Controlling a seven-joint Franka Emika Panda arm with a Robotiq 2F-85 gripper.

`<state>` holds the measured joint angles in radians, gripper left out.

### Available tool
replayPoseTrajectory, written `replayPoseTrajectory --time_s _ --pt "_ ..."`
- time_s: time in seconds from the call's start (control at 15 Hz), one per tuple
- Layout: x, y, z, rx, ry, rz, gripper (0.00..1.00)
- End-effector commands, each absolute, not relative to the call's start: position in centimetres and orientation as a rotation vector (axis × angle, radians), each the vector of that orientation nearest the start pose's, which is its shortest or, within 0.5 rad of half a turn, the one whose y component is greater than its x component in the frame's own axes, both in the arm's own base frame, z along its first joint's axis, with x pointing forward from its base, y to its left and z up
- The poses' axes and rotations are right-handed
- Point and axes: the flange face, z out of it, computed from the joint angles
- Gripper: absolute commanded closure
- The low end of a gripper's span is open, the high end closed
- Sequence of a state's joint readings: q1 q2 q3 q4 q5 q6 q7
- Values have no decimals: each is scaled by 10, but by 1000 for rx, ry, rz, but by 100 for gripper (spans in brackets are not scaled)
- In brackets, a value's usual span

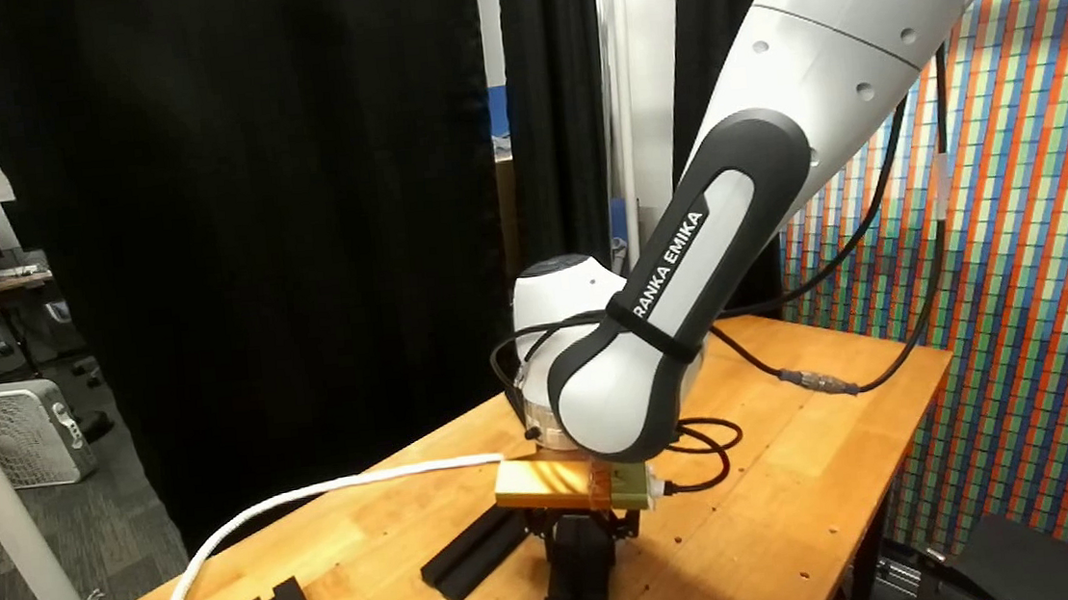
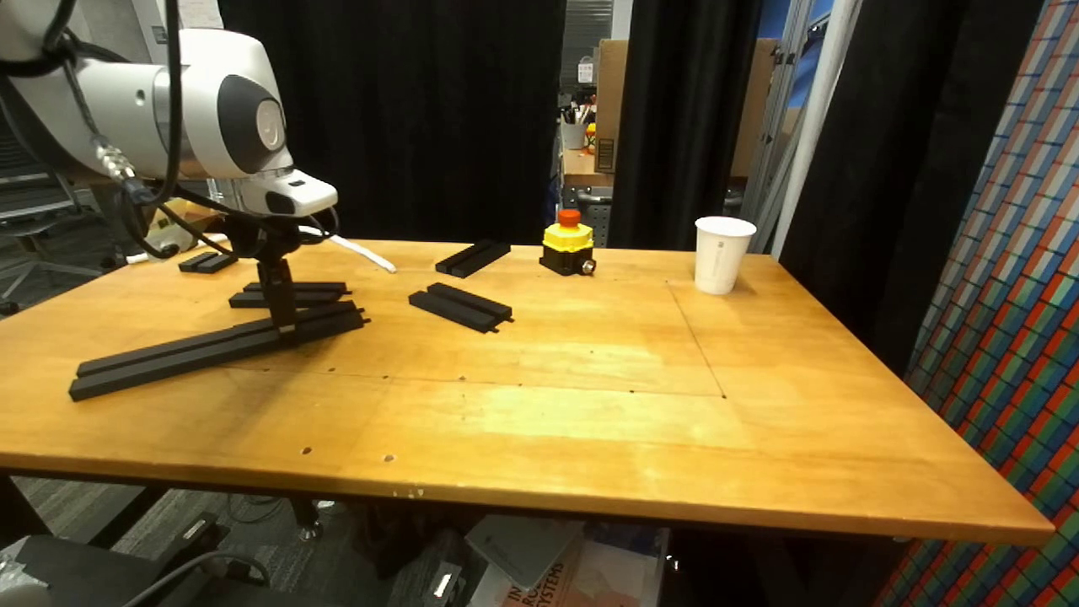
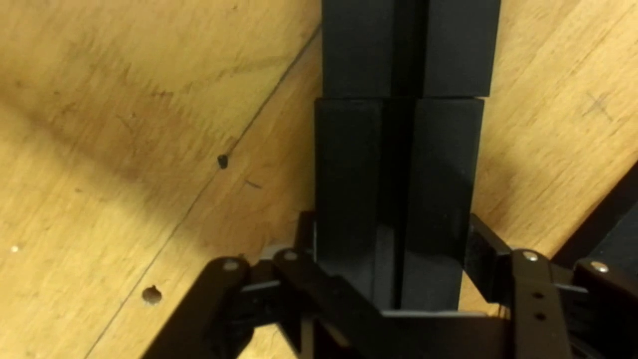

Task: Connect the black pads together

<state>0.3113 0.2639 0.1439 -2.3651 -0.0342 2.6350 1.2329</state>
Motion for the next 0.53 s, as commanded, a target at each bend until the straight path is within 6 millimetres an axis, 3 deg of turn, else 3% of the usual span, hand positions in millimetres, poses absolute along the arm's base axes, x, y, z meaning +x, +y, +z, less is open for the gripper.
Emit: replayPoseTrajectory --time_s 0.0,0.47 --pt "457 244 200 -2897 1164 46 54" --pt "456 263 199 -2883 1171 46 54"
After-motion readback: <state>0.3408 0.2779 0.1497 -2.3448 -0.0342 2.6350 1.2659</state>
